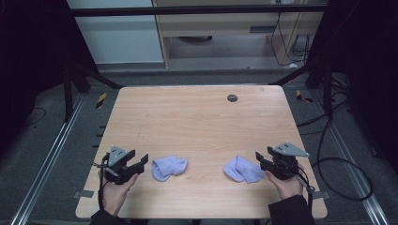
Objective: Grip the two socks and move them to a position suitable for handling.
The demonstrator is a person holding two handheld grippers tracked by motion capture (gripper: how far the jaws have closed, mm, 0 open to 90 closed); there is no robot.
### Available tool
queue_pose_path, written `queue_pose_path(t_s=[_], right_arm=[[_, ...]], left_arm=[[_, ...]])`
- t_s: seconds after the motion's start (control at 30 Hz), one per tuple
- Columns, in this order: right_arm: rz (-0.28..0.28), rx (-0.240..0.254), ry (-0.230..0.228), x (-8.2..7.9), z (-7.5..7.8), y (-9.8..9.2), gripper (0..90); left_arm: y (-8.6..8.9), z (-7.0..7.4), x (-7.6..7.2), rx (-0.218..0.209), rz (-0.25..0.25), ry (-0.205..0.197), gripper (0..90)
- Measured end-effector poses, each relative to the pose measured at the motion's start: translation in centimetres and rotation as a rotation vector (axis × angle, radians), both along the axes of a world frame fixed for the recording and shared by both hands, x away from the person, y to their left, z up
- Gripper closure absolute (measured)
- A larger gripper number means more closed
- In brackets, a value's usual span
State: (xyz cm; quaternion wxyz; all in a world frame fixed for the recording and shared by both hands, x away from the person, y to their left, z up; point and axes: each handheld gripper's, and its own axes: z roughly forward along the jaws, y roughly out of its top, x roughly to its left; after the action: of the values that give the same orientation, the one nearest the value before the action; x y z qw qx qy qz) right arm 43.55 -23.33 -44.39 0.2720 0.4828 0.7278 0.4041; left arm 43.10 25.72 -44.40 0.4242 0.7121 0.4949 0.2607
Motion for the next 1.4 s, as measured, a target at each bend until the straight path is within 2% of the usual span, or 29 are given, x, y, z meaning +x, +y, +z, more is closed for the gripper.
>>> queue_pose_path(t_s=[0.17, 0.3, 0.6, 0.8, 0.93, 1.23, 1.4], right_arm=[[0.011, -0.007, -0.004, 0.0, 0.8, 0.3, 49.5], [0.024, -0.003, 0.009, 0.4, 1.2, 0.6, 50.0], [0.048, 0.003, 0.030, 0.6, 0.9, 1.0, 50.7], [0.060, -0.014, 0.045, 0.5, 0.1, 0.6, 53.6], [0.070, -0.023, 0.052, 0.3, -0.2, 0.5, 55.8], [0.101, -0.034, 0.062, -0.1, -0.7, 0.4, 58.4], [0.126, -0.040, 0.084, -0.6, -1.3, 0.4, 60.2]], left_arm=[[-2.2, 0.7, 0.4, 0.027, -0.042, -0.009, 39.3], [-4.2, 1.3, 0.9, 0.024, -0.079, -0.021, 37.5], [-7.2, 1.6, 1.7, 0.023, -0.125, -0.018, 36.8], [-9.8, 1.3, 2.1, 0.036, -0.156, -0.016, 36.9], [-11.3, 1.0, 2.2, 0.030, -0.172, -0.013, 37.0], [-13.8, 0.0, 2.1, 0.049, -0.213, 0.009, 37.9], [-15.2, -0.7, 1.9, 0.060, -0.236, 0.021, 38.6]])
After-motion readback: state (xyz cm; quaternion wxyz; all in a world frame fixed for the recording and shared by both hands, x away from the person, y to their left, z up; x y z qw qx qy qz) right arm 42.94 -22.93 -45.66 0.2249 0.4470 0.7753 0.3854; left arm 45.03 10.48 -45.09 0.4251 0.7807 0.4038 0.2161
